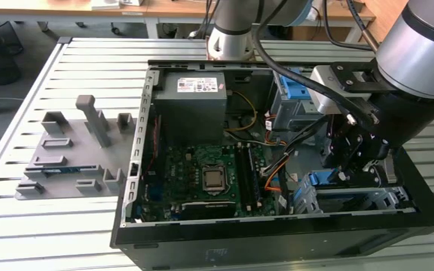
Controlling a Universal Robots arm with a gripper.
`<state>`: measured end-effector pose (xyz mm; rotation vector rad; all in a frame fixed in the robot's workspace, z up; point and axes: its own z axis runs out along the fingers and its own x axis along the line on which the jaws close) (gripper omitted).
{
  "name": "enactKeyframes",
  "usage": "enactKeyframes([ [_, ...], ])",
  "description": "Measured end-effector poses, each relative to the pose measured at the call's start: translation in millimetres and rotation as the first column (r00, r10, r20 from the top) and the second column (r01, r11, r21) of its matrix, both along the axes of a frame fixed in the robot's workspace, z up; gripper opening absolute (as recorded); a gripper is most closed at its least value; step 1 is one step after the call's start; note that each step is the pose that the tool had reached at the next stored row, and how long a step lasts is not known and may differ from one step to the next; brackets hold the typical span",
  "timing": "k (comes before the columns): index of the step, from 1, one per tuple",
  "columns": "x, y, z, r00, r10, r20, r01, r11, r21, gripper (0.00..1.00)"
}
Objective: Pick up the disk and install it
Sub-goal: 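Insert the disk into the insertion slot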
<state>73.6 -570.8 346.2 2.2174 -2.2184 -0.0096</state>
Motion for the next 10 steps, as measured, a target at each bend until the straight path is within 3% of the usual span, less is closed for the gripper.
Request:
enactKeyframes([
  [4,0.0,0.0,0.0,1.0,0.0,0.0,0.0,1.0,-0.0001,0.13],
  [10,0.0,0.0,0.0,1.0,0.0,0.0,0.0,1.0,-0.0002,0.11],
])
